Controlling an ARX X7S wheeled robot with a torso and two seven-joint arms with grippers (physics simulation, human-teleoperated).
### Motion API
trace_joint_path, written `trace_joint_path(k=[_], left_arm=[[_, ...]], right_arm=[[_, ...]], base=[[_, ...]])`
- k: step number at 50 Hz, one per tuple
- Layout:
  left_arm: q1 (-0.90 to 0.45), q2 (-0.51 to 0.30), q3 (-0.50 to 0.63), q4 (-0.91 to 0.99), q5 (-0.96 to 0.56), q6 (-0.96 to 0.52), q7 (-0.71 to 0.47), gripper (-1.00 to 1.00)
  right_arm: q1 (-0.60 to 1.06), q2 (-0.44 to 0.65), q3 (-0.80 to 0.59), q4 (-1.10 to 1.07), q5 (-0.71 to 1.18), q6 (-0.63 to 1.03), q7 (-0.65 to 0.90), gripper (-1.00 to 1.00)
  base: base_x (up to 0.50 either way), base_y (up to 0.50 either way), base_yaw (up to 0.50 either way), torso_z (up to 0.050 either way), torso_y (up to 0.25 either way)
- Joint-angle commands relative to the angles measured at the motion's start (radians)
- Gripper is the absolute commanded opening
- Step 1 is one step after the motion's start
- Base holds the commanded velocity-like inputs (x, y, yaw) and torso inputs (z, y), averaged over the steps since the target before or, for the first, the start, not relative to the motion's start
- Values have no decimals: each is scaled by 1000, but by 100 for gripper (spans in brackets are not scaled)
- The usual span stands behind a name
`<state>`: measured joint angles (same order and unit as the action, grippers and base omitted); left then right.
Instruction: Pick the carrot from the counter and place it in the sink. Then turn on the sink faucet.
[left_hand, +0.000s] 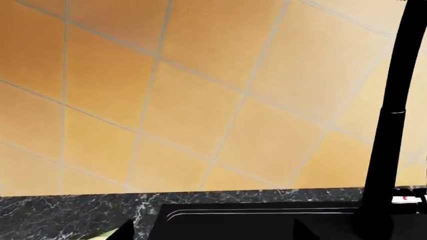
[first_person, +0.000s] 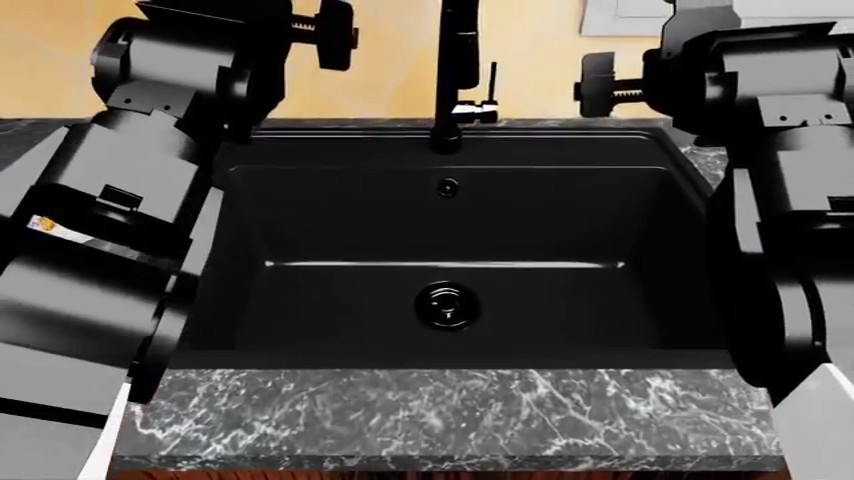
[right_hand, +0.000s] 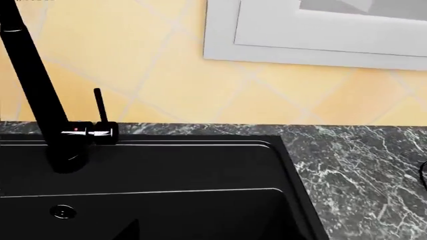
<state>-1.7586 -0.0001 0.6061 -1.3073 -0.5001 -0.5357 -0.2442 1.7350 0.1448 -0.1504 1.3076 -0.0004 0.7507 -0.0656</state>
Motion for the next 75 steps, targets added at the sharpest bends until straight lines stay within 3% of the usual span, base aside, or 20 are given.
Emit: trace_joint_path(k=[1, 45, 48, 49, 50, 53, 54, 56, 57, 60, 63, 65, 69, 71, 75], left_arm=[[3, 0, -9, -1, 21, 1, 2, 100], [-5, 0, 17, -1, 22, -24, 34, 100], [-47, -1, -100, -1, 129, -121, 154, 100], [-69, -2, -141, -1, 175, -193, 143, 100], [-96, -2, -159, -1, 215, -324, 240, 100], [-154, -30, -245, -1, 318, -387, 266, 100], [-172, -33, -253, -1, 337, -480, 319, 100], [-213, -30, -178, 0, 387, -499, 475, 100], [-222, -31, -165, 1, 395, -510, 500, 100], [-122, -139, -112, 445, 388, -869, 550, 100], [-62, -207, -64, 696, 362, -1023, 580, 100], [-69, -238, -20, 730, 247, -1035, 525, 100], [-128, -425, 107, 786, -353, -1034, -67, 100], [-125, -482, 104, 806, -653, -1033, -367, 100], [-95, -571, 103, 896, -1253, -1020, -712, 100]], right_arm=[[-12, -1, -8, 1, -2, 0, -7, 100], [-14, -6, -10, 1, 5, -1, -32, 100], [-11, -5, -12, 1, 3, 3, -43, 100], [-9, -5, -11, 1, 4, 5, -46, 100], [-11, -11, -16, 1, 2, 6, -61, 100], [-15, -17, -8, 1, 7, 5, -60, 100], [-15, -20, -7, 1, 6, 5, -64, 100], [-14, -22, -8, 1, 4, 10, -64, 100], [-13, -22, -10, 1, 3, 11, -66, 100], [-9, -20, -10, 1, 2, 13, -70, 100], [-12, -19, -6, 1, 3, 11, -68, 100], [-15, -17, -4, 1, 3, 10, -66, 100], [-15, -12, -6, 1, 0, 13, -65, 100], [-19, -12, -1, 1, 3, 10, -62, 100], [-27, -13, 3, 1, 4, 8, -59, 100]], base=[[461, 0, 0, 0, 0], [482, 0, 0, 0, 0], [0, 0, 0, 0, 0], [0, 0, 0, 0, 0], [0, 0, 0, 0, 0], [0, 0, 0, 0, 0], [0, 0, 0, 0, 0], [0, 0, 0, 0, 0], [0, 0, 0, 0, 0], [0, 0, 0, 0, 0], [0, 0, 0, 0, 0], [0, 0, 0, 0, 0], [0, 0, 0, 0, 0], [0, 0, 0, 0, 0], [0, 0, 0, 0, 0]])
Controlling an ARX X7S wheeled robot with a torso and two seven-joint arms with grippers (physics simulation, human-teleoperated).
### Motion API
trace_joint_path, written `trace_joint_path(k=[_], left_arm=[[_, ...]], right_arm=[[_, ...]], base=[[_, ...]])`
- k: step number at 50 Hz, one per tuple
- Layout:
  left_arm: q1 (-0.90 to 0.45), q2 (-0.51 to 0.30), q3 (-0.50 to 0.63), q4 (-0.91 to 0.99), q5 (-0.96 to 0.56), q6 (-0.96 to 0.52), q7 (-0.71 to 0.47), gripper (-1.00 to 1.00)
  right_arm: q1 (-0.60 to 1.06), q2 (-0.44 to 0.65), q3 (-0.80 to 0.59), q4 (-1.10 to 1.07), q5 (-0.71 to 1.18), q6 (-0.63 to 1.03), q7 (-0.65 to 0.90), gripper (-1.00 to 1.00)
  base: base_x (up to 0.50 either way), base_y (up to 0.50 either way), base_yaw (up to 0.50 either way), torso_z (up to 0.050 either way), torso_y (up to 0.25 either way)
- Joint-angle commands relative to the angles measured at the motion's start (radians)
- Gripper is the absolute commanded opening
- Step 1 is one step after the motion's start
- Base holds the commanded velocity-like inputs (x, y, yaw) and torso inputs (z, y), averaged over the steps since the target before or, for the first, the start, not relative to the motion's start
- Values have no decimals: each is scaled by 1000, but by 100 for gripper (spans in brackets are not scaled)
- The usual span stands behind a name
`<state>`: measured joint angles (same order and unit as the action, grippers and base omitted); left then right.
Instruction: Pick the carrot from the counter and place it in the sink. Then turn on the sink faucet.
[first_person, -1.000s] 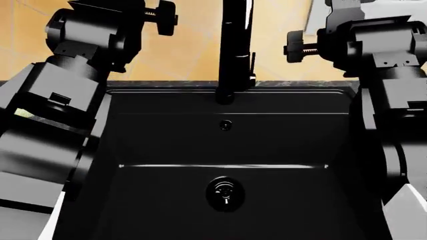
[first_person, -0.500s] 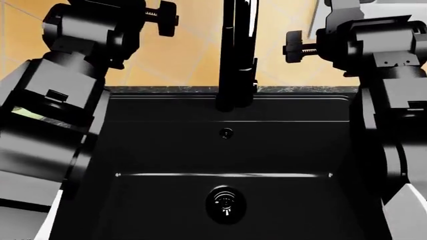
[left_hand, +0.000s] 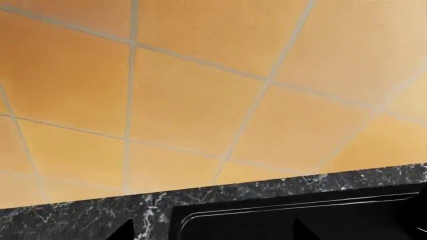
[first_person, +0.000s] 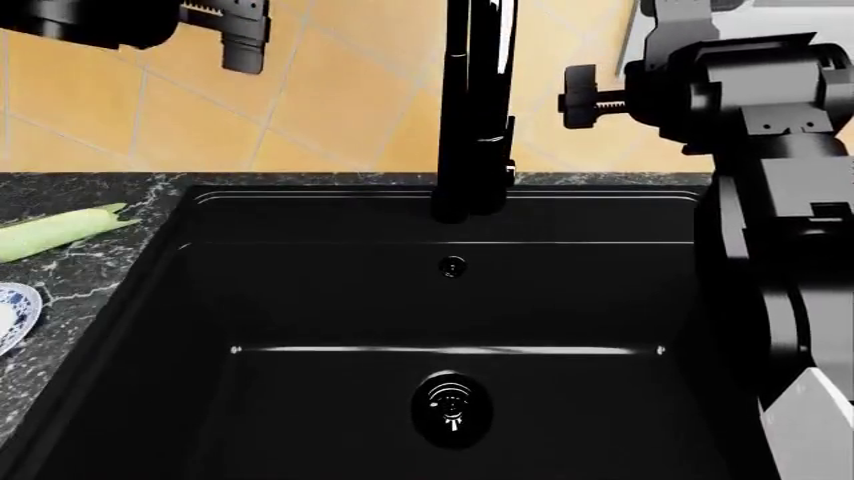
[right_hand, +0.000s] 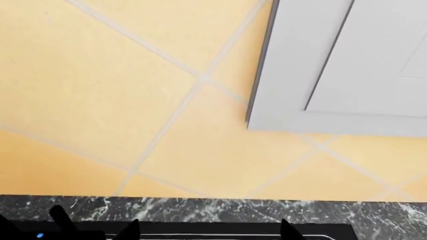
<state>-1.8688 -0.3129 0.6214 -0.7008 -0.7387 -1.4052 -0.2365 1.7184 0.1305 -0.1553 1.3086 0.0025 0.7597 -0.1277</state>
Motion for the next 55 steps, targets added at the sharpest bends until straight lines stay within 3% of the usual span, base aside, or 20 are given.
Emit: trace_joint_path(k=[1, 5, 17, 23, 31, 41, 55], left_arm=[[22, -274, 92, 310, -1160, -139, -766, 100], [42, -322, 119, 369, -1304, -112, -860, 100], [57, -373, 147, 420, -1373, -85, -878, 100], [66, -404, 140, 402, -1313, -86, -830, 100], [21, -430, 151, 253, -1097, -66, -692, 100], [25, -497, 166, 259, -1132, -57, -777, 100], [39, -529, 212, 218, -1020, -26, -760, 100]], right_arm=[[-10, 1, 8, 0, 0, -1, 3, 100], [-11, -2, 7, 0, -1, 1, 3, 100], [-18, -1, 13, 0, -1, 2, 5, 100], [-23, -1, 12, 0, -2, 1, 6, 100], [-30, 2, 15, 0, -2, 0, 10, 100], [-36, 3, 19, 0, 0, -1, 11, 100], [-44, 7, 25, 0, -1, -1, 16, 100]], base=[[0, 0, 0, 0, 0], [0, 0, 0, 0, 0], [0, 0, 0, 0, 0], [0, 0, 0, 0, 0], [0, 0, 0, 0, 0], [0, 0, 0, 0, 0], [0, 0, 0, 0, 0]])
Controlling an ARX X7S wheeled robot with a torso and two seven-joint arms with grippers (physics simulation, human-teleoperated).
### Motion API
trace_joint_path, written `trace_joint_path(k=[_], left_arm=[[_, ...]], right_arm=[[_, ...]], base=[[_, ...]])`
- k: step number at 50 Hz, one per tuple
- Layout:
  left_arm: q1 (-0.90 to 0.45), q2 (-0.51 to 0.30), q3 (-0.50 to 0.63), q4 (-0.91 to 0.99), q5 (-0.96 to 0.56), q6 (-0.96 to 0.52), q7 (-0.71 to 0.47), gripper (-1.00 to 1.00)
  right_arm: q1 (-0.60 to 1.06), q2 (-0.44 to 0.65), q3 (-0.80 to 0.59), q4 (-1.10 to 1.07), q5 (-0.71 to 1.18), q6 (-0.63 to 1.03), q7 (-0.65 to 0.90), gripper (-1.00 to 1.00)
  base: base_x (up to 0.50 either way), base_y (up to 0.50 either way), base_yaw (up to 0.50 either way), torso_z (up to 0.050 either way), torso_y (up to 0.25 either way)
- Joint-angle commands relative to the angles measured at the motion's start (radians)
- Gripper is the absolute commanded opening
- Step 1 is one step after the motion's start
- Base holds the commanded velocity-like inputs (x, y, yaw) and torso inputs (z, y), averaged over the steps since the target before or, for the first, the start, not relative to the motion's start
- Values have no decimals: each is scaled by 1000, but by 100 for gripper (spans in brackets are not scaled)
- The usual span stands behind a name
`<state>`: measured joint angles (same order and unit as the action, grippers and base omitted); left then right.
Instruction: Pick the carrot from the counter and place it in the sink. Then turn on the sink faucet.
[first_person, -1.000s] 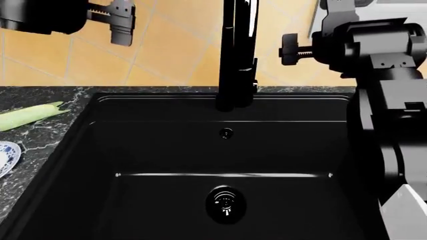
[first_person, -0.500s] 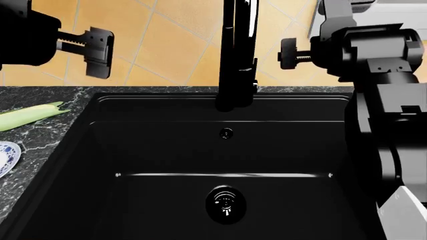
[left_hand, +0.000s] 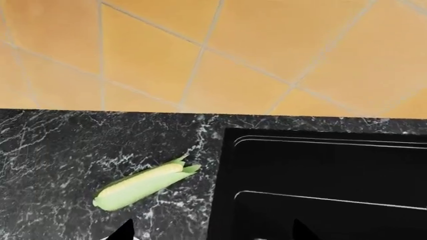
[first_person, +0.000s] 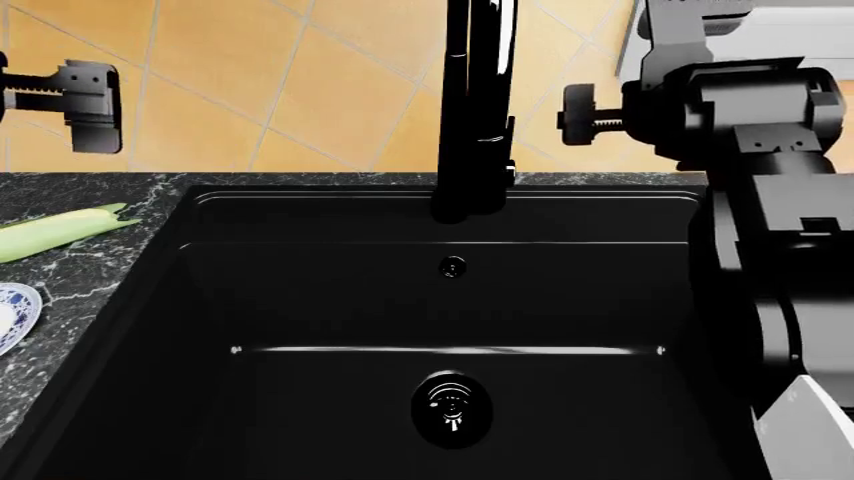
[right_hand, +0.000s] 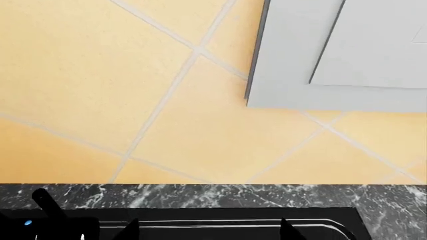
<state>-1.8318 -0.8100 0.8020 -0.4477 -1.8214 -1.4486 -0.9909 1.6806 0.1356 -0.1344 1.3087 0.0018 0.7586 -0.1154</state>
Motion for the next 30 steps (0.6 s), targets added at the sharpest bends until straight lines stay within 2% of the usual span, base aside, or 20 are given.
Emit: trace_joint_path(k=[1, 7, 8, 22, 30], left_arm=[[3, -43, 34, -34, 59, 14, -21, 100], [2, -44, 38, -33, 55, 17, -22, 100], [30, -75, 41, -30, 61, 27, -26, 100], [89, -86, 69, -42, 97, 61, 2, 100], [104, -109, 73, -42, 87, 65, -24, 100]], right_arm=[[-7, 2, 2, 0, -2, 0, 4, 100], [-7, 2, 1, 0, -1, 0, 4, 100], [-6, 3, 2, 0, -2, 1, 7, 100], [-13, 8, 3, 0, -2, 1, 10, 100], [-20, 6, 4, 0, -1, 0, 14, 100]], base=[[0, 0, 0, 0, 0], [0, 0, 0, 0, 0], [0, 0, 0, 0, 0], [0, 0, 0, 0, 0], [0, 0, 0, 0, 0]])
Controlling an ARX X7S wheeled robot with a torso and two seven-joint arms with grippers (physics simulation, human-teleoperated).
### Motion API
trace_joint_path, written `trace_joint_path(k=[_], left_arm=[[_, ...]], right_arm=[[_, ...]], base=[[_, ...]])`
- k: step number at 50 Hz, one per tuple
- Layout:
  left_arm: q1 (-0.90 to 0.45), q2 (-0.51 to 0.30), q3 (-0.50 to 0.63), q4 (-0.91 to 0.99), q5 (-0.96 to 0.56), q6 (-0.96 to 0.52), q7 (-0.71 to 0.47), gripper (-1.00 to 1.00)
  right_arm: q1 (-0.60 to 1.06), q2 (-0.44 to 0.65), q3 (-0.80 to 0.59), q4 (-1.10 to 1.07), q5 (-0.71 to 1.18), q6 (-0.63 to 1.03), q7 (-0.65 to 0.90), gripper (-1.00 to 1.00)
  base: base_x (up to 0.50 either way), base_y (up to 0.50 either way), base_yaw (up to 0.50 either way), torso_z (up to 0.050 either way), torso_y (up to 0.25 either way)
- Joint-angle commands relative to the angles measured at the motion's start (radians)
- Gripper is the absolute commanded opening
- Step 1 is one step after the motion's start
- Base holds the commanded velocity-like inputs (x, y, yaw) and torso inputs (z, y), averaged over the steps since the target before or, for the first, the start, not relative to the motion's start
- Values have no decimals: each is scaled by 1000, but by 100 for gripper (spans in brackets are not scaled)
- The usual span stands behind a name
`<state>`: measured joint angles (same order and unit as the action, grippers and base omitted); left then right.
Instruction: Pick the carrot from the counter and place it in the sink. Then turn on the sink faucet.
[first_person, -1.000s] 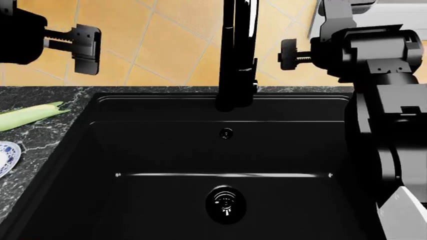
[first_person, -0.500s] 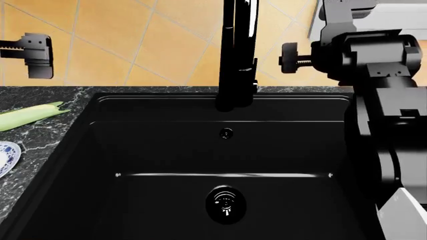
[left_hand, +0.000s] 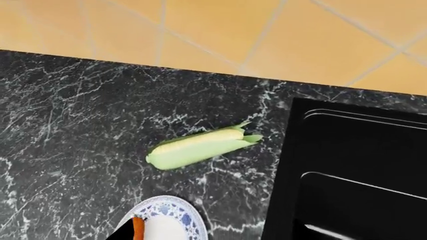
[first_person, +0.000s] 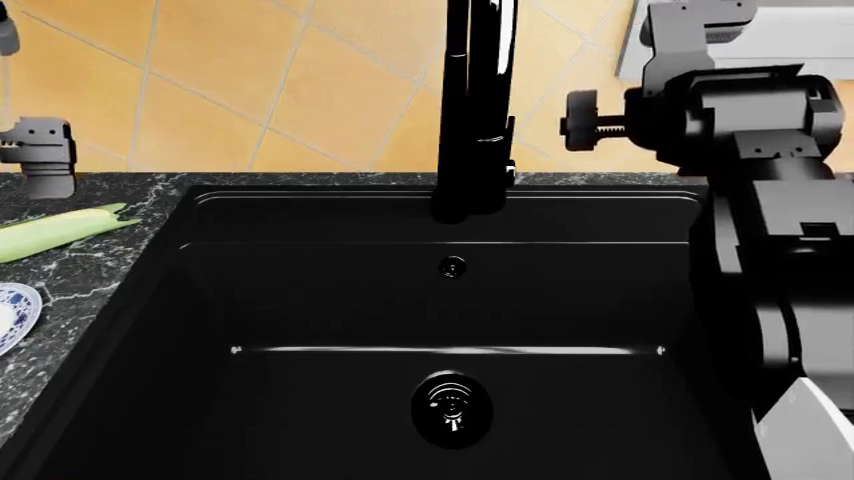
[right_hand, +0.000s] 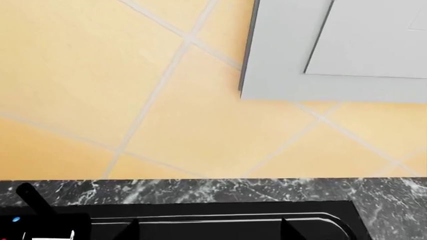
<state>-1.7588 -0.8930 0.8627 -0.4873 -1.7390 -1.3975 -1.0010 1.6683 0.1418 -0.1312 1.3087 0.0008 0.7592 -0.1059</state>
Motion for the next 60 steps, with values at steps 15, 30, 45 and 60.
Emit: trace_joint_path(k=[15, 30, 45, 60], left_arm=[[77, -47, 45, -26, 71, 54, 25, 100], [128, -64, 64, -54, 104, 95, 69, 100], [157, -16, 111, -222, 227, 204, 220, 100], [153, 13, 144, -340, 304, 263, 278, 100]], right_arm=[[-18, 8, 5, 0, 1, 4, 17, 100], [-29, 7, 7, 0, 0, 1, 23, 100], [-49, 14, 14, 0, 2, -5, 26, 100], [-59, 18, 27, 0, 1, -7, 24, 100]], base=[[0, 0, 0, 0, 0], [0, 0, 0, 0, 0], [0, 0, 0, 0, 0], [0, 0, 0, 0, 0]])
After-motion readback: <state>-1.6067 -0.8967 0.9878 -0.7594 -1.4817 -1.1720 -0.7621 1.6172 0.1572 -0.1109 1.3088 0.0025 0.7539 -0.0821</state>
